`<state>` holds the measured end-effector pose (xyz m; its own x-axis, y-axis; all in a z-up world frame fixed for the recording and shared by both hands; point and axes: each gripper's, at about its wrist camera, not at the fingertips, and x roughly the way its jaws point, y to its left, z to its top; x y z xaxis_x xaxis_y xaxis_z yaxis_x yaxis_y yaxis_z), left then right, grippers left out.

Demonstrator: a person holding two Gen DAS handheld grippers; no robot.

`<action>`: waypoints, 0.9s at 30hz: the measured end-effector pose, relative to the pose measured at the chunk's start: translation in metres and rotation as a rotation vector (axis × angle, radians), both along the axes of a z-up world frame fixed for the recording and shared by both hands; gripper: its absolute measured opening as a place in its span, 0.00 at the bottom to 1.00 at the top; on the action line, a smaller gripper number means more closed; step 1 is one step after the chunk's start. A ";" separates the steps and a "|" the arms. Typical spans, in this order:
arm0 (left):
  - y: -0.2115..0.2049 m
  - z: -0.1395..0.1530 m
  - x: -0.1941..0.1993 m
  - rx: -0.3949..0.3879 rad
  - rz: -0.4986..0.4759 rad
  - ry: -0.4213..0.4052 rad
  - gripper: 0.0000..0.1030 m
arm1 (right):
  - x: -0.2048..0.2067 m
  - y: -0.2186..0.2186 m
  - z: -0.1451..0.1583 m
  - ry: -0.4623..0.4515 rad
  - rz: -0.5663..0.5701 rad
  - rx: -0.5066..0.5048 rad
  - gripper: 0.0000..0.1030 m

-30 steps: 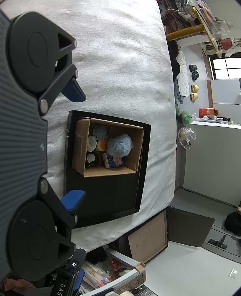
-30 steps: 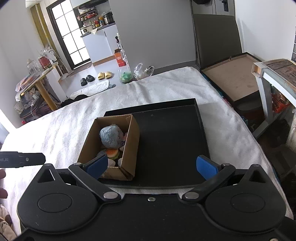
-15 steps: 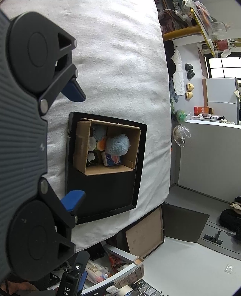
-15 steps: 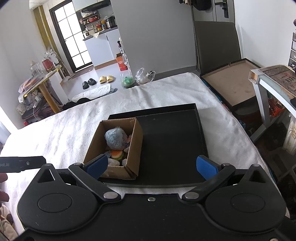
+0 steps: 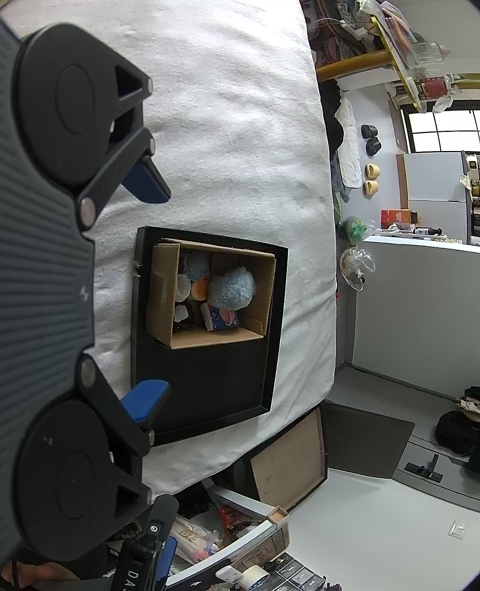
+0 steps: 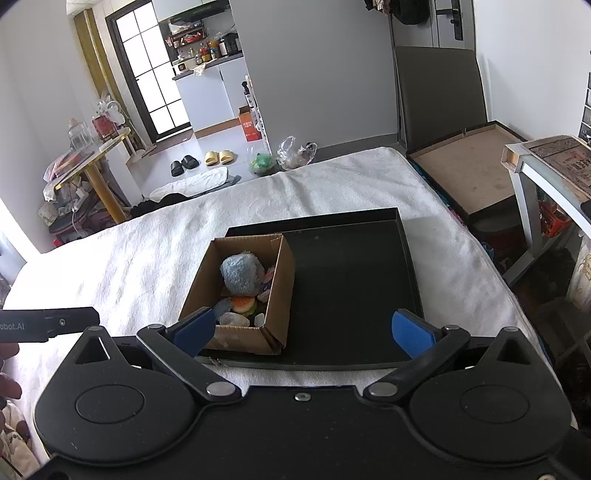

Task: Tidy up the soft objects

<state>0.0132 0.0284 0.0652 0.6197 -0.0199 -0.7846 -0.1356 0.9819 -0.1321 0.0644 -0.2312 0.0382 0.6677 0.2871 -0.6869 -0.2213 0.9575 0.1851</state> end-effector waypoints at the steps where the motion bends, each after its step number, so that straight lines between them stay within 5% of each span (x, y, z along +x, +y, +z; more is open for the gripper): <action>1: 0.000 0.001 -0.001 0.002 -0.001 -0.001 0.98 | -0.001 0.001 0.000 -0.001 0.000 -0.001 1.00; 27: -0.015 0.002 -0.005 0.040 -0.032 -0.003 0.98 | -0.011 -0.003 0.005 -0.004 0.015 0.001 1.00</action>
<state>0.0080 0.0133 0.0667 0.6216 -0.0080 -0.7833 -0.1038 0.9903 -0.0925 0.0535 -0.2347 0.0428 0.6664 0.2977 -0.6836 -0.2363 0.9539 0.1851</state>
